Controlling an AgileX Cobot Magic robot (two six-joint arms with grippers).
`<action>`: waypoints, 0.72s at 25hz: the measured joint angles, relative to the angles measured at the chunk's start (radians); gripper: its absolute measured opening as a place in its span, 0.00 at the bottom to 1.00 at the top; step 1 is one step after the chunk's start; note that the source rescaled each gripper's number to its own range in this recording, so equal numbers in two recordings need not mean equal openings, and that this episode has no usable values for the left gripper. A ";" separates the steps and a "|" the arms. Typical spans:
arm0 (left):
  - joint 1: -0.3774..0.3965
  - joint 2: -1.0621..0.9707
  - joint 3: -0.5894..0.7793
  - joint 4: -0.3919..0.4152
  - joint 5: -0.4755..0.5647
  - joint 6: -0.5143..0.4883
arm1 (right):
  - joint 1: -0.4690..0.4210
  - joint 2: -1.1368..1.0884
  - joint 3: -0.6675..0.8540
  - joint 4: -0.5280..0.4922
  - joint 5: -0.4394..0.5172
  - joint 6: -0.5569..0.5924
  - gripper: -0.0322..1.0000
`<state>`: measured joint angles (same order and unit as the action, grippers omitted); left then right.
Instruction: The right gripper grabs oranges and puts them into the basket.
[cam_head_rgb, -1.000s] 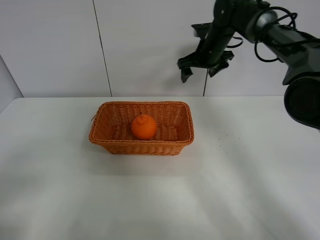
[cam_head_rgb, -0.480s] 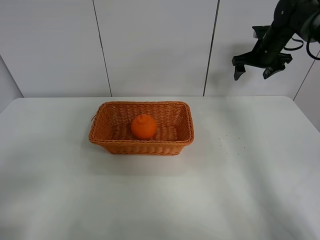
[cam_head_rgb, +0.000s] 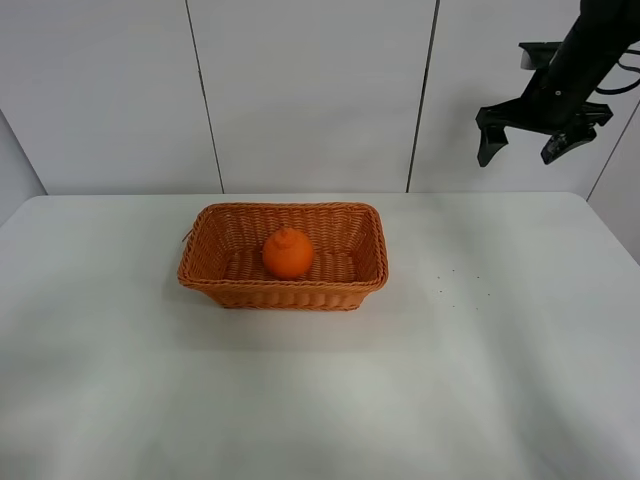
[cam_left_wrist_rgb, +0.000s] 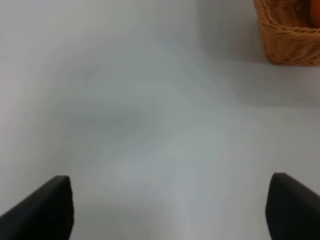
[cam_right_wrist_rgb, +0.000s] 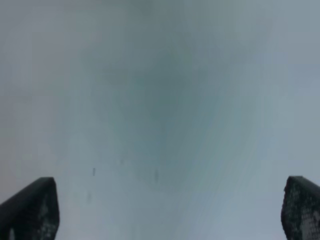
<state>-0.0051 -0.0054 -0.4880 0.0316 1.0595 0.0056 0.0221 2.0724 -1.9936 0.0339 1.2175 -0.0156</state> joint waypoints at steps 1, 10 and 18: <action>0.000 0.000 0.000 0.000 0.000 0.000 | 0.000 -0.044 0.046 0.004 -0.001 0.000 0.98; 0.000 0.000 0.000 0.000 0.000 0.000 | 0.000 -0.538 0.646 0.019 -0.001 0.000 0.98; 0.000 0.000 0.000 0.000 0.000 0.000 | 0.000 -1.035 1.175 0.022 -0.010 0.000 0.98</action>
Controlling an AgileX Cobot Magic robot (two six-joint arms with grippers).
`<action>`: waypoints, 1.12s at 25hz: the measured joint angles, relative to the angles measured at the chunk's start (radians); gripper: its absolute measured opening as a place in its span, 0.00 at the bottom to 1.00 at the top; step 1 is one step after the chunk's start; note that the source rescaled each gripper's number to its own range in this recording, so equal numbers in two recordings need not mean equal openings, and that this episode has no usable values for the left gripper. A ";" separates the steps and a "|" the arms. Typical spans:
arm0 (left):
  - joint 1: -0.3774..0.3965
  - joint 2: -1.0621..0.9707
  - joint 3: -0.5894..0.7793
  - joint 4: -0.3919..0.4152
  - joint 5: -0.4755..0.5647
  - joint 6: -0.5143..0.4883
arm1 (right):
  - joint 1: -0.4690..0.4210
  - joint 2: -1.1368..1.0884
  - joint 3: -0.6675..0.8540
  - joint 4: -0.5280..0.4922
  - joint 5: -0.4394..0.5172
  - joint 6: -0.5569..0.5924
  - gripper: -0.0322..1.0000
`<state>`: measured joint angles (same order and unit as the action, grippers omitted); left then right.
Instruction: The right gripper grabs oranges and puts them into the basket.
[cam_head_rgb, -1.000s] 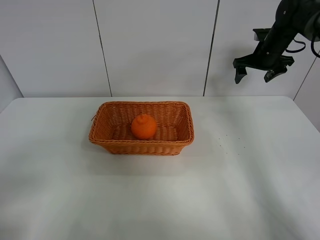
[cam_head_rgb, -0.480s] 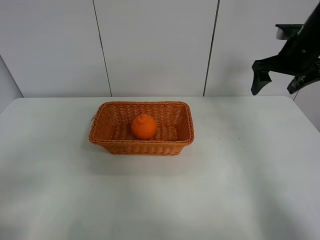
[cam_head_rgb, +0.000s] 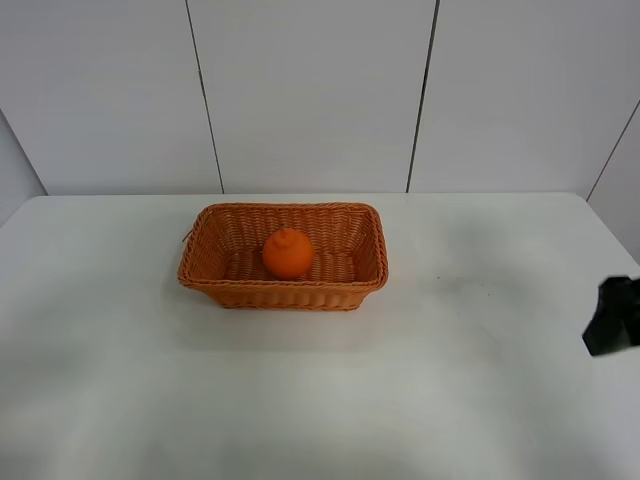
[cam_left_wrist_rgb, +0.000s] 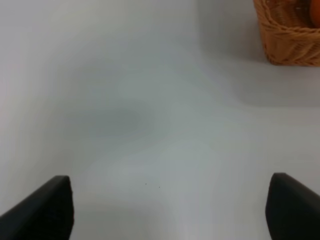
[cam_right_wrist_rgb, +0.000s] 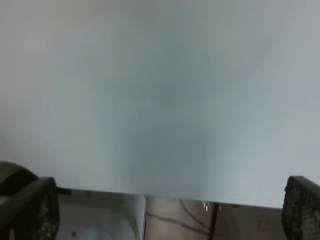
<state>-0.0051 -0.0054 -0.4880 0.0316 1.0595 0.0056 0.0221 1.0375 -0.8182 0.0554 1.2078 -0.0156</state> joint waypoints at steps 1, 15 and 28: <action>0.000 0.000 0.000 0.000 0.000 0.000 | 0.000 -0.068 0.046 0.000 -0.020 0.000 0.98; 0.000 0.000 0.000 0.000 0.000 0.000 | 0.000 -0.884 0.321 -0.007 -0.181 0.000 0.98; 0.000 0.000 0.000 0.000 0.000 0.000 | 0.000 -1.043 0.322 -0.015 -0.181 0.004 0.98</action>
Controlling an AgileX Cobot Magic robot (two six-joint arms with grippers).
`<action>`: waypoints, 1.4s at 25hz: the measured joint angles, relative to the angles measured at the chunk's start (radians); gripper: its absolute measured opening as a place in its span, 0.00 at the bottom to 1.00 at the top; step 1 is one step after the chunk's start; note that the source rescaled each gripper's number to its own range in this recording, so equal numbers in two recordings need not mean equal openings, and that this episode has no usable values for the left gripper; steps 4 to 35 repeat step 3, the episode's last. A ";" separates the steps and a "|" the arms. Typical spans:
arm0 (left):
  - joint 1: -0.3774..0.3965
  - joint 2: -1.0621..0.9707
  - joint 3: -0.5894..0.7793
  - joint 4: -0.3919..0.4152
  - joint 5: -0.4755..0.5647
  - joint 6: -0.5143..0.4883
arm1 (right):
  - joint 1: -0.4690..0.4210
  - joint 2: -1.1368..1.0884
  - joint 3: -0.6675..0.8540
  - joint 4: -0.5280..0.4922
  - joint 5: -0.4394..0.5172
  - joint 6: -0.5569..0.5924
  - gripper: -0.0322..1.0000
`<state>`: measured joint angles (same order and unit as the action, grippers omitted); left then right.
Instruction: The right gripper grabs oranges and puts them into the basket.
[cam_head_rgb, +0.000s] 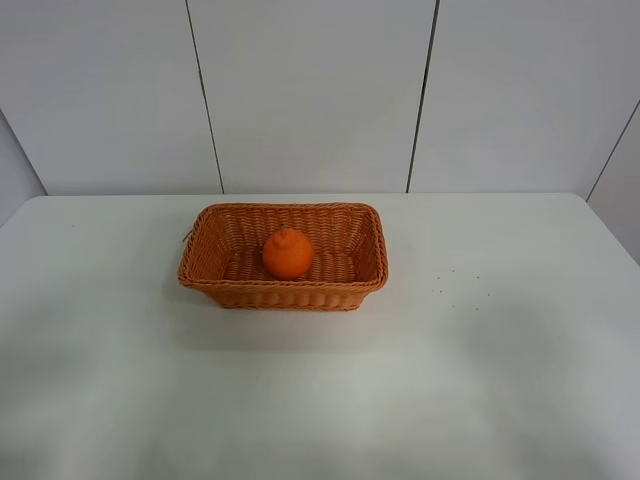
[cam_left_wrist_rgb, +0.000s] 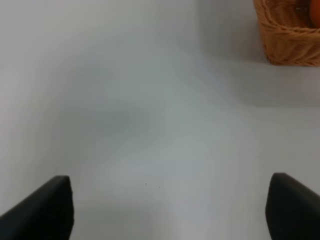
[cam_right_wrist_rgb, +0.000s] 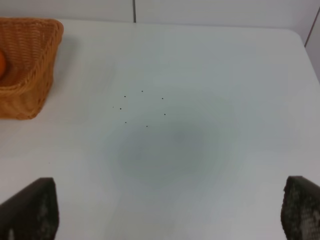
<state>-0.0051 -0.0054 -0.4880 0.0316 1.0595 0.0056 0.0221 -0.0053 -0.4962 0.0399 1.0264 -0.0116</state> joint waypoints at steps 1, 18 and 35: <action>0.000 0.000 0.000 0.000 0.000 0.000 | 0.000 -0.001 0.000 0.000 0.000 0.000 0.98; 0.000 0.000 0.000 0.000 0.000 0.000 | 0.000 -0.001 0.000 0.000 0.000 0.000 0.98; 0.000 0.000 0.000 0.000 0.000 0.000 | 0.000 -0.001 0.000 0.000 0.000 0.000 0.98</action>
